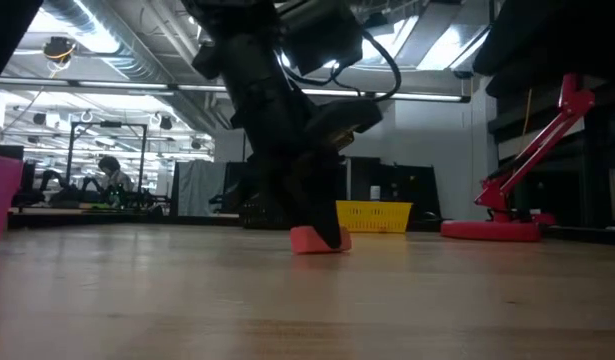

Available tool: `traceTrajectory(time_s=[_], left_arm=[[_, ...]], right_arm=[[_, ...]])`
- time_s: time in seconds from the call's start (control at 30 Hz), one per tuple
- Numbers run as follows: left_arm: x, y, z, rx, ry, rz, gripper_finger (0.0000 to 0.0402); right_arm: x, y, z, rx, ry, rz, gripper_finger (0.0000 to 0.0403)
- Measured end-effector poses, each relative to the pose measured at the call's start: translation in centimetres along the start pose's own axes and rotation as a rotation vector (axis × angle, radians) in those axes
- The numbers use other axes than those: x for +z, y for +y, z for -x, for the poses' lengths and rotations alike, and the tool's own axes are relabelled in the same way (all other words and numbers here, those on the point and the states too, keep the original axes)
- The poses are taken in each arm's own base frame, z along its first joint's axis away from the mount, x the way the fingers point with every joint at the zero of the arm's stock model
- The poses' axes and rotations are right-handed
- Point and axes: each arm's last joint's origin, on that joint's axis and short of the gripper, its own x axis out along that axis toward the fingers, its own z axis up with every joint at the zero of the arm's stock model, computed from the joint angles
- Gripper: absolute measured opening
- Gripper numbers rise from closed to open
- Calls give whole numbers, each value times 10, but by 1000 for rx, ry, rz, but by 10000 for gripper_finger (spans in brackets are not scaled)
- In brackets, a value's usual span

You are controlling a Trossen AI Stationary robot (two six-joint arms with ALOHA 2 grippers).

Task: Pick & Place School Supplies
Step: Put the orange eraser into the yellow bin

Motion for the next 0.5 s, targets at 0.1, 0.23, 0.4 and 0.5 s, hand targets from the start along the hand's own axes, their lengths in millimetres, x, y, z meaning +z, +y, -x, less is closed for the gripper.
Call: traceTrajectory(time_s=[0.1, 0.23, 0.4, 0.5], left_arm=[[6, 2, 7, -6, -27, -24, 29], [24, 6, 26, 0, -146, -36, 29], [50, 9, 62, -62, -277, -49, 29], [76, 15, 84, -133, -430, -63, 29]], right_arm=[[-6, 0, 5, 13, -5, -18, 85], [-21, 0, 18, 50, -35, -38, 85], [-35, -1, 32, 89, -61, -75, 85], [-38, 0, 35, 112, -95, -79, 85]])
